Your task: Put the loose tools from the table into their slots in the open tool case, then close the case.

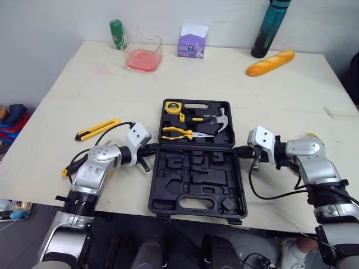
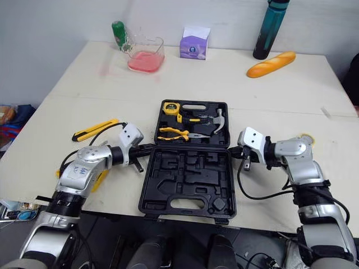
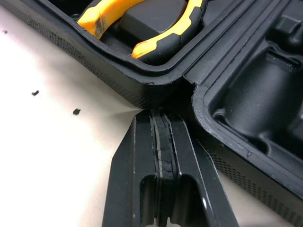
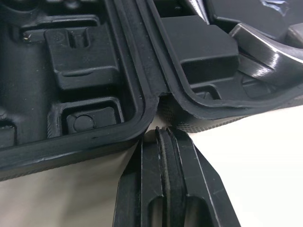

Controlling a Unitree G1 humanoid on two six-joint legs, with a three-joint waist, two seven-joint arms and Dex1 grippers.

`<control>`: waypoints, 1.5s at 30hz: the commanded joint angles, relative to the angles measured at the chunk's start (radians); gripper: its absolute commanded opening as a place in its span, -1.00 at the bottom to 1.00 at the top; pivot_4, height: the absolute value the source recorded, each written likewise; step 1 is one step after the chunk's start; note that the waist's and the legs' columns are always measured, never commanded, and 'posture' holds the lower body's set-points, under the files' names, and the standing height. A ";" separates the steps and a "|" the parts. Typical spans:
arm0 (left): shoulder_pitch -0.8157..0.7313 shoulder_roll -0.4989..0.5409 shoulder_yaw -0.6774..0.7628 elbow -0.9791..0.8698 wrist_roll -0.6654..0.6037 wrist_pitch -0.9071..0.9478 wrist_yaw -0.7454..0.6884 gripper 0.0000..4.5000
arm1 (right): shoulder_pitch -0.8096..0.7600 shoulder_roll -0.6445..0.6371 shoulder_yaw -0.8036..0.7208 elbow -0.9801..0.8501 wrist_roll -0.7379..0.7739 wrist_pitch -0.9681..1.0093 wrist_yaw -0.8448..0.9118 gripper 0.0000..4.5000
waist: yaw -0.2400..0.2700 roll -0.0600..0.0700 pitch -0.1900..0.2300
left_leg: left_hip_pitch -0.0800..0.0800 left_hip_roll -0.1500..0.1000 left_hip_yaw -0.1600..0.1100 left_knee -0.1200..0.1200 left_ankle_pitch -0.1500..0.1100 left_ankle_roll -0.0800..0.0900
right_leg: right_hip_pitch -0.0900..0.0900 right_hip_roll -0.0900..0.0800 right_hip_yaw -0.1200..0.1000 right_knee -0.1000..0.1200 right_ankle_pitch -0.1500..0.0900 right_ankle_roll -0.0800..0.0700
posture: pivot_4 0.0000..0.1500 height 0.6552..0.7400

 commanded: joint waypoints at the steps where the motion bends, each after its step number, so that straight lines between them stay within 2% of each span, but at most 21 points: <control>1: -0.026 -0.030 -0.034 0.000 0.003 -0.041 -0.028 -1.00 | 0.020 -0.009 -0.019 -0.077 0.037 0.010 -0.004 -0.98 | 0.000 0.000 0.000 | 0.000 0.000 0.000 0.000 0.000 0.000 | 0.000 0.000 0.000 0.000 0.000 0.000 | 1.00 1.00; 6: -0.021 -0.038 -0.036 0.013 0.020 -0.057 -0.031 -1.00 | 0.043 -0.014 -0.012 -0.092 0.022 0.000 -0.030 -0.98 | 0.001 0.000 0.000 | 0.000 0.000 0.000 0.000 0.000 0.000 | 0.000 0.000 0.000 0.000 0.000 0.000 | 1.00 1.00; 12: 0.067 0.013 0.020 -0.065 0.002 -0.024 -0.035 -1.00 | 0.041 -0.017 -0.013 -0.084 0.023 -0.012 -0.041 -0.98 | -0.004 0.000 0.000 | 0.000 0.000 0.000 0.000 0.000 0.000 | 0.000 0.000 0.000 -0.001 0.000 0.000 | 1.00 1.00; 16: 0.081 0.025 0.072 -0.082 0.016 -0.070 0.020 -1.00 | 0.038 -0.031 -0.010 -0.071 0.017 -0.017 -0.035 -0.98 | -0.008 0.000 0.000 | 0.000 0.000 0.000 -0.001 0.000 0.000 | 0.000 0.000 0.000 -0.001 0.000 0.000 | 1.00 1.00; 23: 0.166 0.214 0.194 -0.258 -0.085 0.011 -0.101 -1.00 | 0.013 -0.194 -0.113 -0.012 0.084 -0.032 0.046 -0.98 | -0.023 0.000 0.001 | 0.000 0.001 0.000 -0.001 0.000 0.000 | -0.001 0.001 0.000 -0.002 0.000 0.000 | 1.00 1.00; 29: 0.268 0.348 0.383 -0.263 -0.123 0.000 -0.107 -1.00 | 0.054 -0.322 -0.210 0.055 0.113 -0.072 0.058 -0.98 | -0.026 0.000 0.001 | 0.001 0.002 0.000 -0.002 0.000 0.000 | 0.000 0.001 0.000 -0.002 0.000 0.000 | 1.00 1.00; 31: 0.319 0.401 0.473 -0.230 -0.127 -0.018 -0.116 -0.71 | 0.077 -0.368 -0.269 0.081 0.136 -0.062 0.049 -1.00 | -0.027 0.000 0.001 | 0.001 0.002 0.001 -0.002 0.000 0.000 | 0.000 0.001 0.000 -0.003 0.000 0.000 | 1.00 1.00; 32: 0.353 0.433 0.541 -0.200 -0.135 -0.035 -0.131 -0.60 | 0.092 -0.400 -0.307 0.104 0.146 -0.048 0.040 -0.86 | -0.028 0.000 0.001 | 0.000 0.002 0.001 -0.002 -0.001 -0.001 | 0.000 0.001 0.000 -0.003 0.000 0.000 | 1.00 1.00; 34: 0.412 0.472 0.661 -0.144 -0.145 -0.073 -0.146 -0.23 | 0.126 -0.463 -0.361 0.146 0.148 -0.046 0.028 -0.57 | -0.029 0.002 0.002 | 0.000 0.002 0.001 -0.003 -0.001 -0.001 | -0.001 0.001 0.000 -0.003 0.000 0.000 | 1.00 1.00; 38: 0.511 0.505 0.826 -0.029 -0.147 -0.114 -0.146 0.64 | 0.136 -0.537 -0.437 0.255 0.131 -0.104 -0.060 0.34 | -0.033 0.003 0.003 | 0.001 0.003 0.003 -0.004 -0.002 -0.001 | -0.001 0.001 0.001 -0.005 0.000 0.000 | 1.00 1.00; 40: 0.544 0.523 0.897 0.056 -0.144 -0.152 -0.148 1.00 | 0.152 -0.572 -0.452 0.318 0.106 -0.157 -0.092 0.76 | -0.035 0.003 0.003 | 0.002 0.003 0.003 -0.003 -0.002 -0.001 | -0.001 0.001 0.002 -0.004 0.000 0.000 | 1.00 1.00; 41: 0.529 0.528 0.946 0.121 -0.161 -0.197 -0.135 1.00 | 0.148 -0.584 -0.463 0.355 0.100 -0.201 -0.122 0.97 | -0.038 0.003 0.003 | 0.002 0.004 0.003 -0.004 -0.003 -0.002 | -0.001 0.002 0.002 -0.004 0.000 0.000 | 1.00 1.00; 43: 0.505 0.546 0.997 0.224 -0.175 -0.248 -0.107 1.00 | 0.120 -0.586 -0.482 0.399 0.115 -0.235 -0.159 0.97 | -0.041 0.003 0.003 | 0.002 0.005 0.003 -0.004 -0.004 -0.003 | -0.002 0.003 0.002 -0.004 0.000 -0.001 | 1.00 1.00; 45: 0.516 0.607 1.033 0.417 -0.133 -0.352 -0.059 1.00 | 0.087 -0.598 -0.477 0.462 0.104 -0.263 -0.204 0.97 | -0.050 0.004 0.003 | 0.002 0.005 0.003 -0.004 -0.004 -0.003 | -0.002 0.003 0.002 -0.003 -0.001 -0.001 | 1.00 1.00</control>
